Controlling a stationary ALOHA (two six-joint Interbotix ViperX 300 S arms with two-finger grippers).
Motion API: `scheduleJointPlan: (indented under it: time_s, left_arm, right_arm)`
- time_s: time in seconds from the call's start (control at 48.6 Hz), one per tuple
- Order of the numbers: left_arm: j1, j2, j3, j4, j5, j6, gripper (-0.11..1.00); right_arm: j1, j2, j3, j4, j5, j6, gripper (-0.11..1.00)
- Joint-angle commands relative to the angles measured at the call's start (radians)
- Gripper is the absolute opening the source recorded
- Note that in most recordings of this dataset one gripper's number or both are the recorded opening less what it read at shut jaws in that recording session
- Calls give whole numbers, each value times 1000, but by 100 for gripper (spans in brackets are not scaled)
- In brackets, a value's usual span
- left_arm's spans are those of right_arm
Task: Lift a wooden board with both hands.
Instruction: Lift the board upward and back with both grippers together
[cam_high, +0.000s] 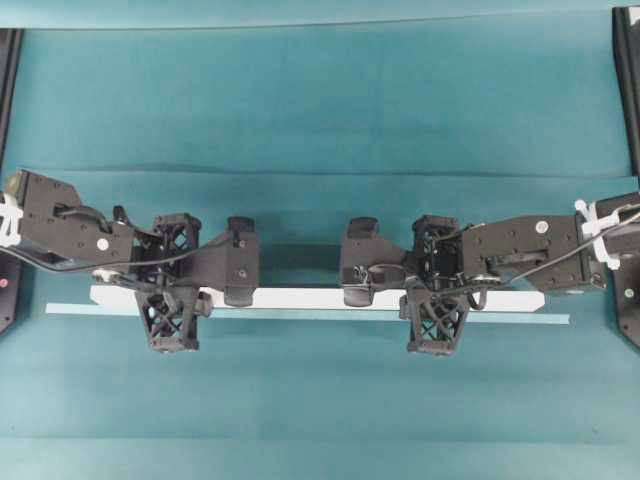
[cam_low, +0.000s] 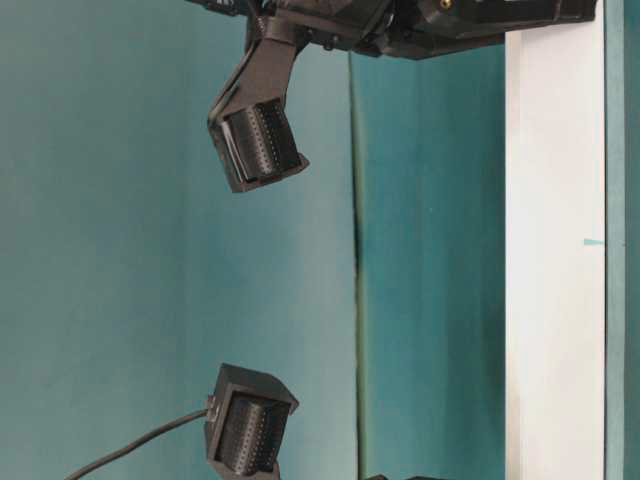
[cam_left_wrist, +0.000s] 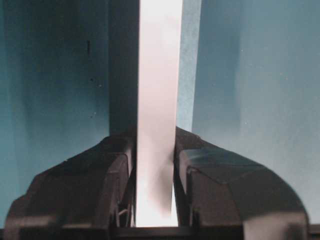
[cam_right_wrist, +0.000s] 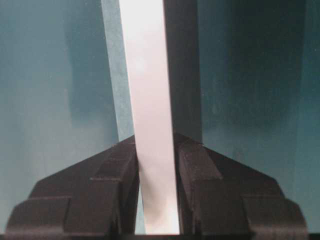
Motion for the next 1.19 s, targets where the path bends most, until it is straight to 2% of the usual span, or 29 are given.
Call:
scheduleJointPlan:
  time_s: [0.0, 0.247, 0.473, 0.72, 1.172]
  left_arm:
    - [5, -17, -20, 5, -3, -2, 17]
    - [5, -31, -28, 5, 26, -3, 17]
    - [5, -91, -61, 2, 124, -6, 17]
    - [3, -161, -127, 5, 241, -48, 17]
    - [-2, -244, -229, 2, 431, -44, 17]
  right_arm:
    - [0, -2, -6, 2, -2, 8, 21]
    - [-2, -23, -21, 0, 52, 8, 21]
    - [-3, -71, -72, 2, 135, 9, 21]
    - [-3, -103, -150, 2, 272, 11, 21]
    - [-18, -186, -255, -2, 436, 14, 21]
